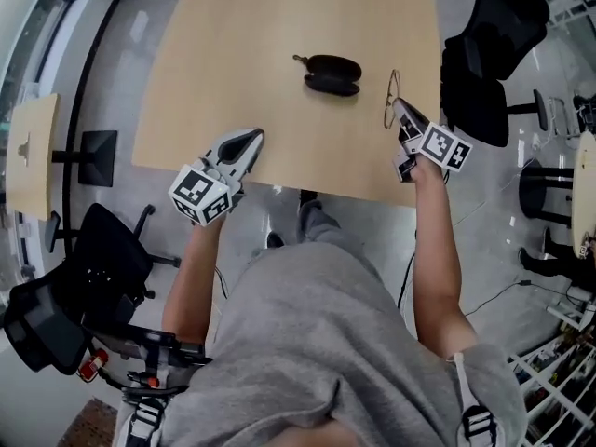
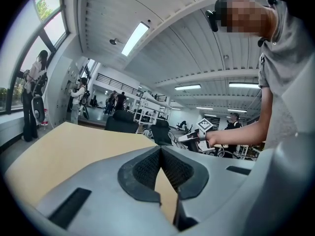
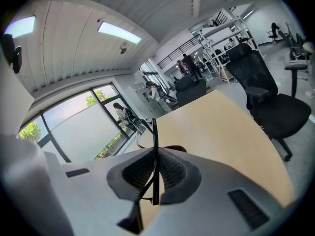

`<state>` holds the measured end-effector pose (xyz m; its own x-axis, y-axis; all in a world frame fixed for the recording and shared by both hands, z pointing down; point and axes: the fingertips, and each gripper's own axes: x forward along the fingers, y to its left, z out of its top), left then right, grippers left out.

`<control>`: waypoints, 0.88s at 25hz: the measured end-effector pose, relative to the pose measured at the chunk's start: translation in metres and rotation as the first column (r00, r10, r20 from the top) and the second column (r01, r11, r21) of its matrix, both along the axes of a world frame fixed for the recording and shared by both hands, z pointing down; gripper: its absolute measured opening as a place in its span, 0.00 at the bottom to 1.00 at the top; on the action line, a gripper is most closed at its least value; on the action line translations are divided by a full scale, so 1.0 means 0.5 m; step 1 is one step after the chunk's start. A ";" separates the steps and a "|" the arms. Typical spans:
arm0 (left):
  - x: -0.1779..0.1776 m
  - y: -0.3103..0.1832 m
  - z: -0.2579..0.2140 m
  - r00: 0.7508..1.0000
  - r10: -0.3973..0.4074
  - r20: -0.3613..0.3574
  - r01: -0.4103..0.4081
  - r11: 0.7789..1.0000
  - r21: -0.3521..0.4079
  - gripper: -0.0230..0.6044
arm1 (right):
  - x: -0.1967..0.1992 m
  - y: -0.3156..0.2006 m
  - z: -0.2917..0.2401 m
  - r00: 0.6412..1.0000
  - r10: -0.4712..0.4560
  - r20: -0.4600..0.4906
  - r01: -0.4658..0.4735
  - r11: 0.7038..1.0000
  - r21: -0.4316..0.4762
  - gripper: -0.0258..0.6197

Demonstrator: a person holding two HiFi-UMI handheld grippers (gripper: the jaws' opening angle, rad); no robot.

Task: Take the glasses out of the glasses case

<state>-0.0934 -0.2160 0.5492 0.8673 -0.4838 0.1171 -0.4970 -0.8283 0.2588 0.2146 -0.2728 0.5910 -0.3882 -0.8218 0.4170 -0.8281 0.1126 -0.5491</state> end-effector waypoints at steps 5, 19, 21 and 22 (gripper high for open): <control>0.013 -0.010 0.017 1.000 0.005 0.001 -0.005 0.999 -0.034 0.05 | 0.041 -0.034 0.051 1.000 0.024 0.008 -0.023 0.998 -0.054 0.09; 0.052 -0.071 0.095 0.999 0.006 0.032 -0.002 0.992 -0.129 0.05 | 0.154 -0.139 0.311 0.953 0.183 0.242 -0.102 0.944 -0.313 0.09; 0.058 -0.080 0.106 1.000 0.006 0.031 -0.001 0.990 -0.141 0.05 | 0.161 -0.146 0.347 0.957 0.183 0.225 -0.097 0.933 -0.347 0.09; 0.061 -0.084 0.111 1.000 0.006 0.029 -0.001 0.989 -0.147 0.05 | 0.163 -0.147 0.363 0.959 0.183 0.216 -0.095 0.927 -0.363 0.09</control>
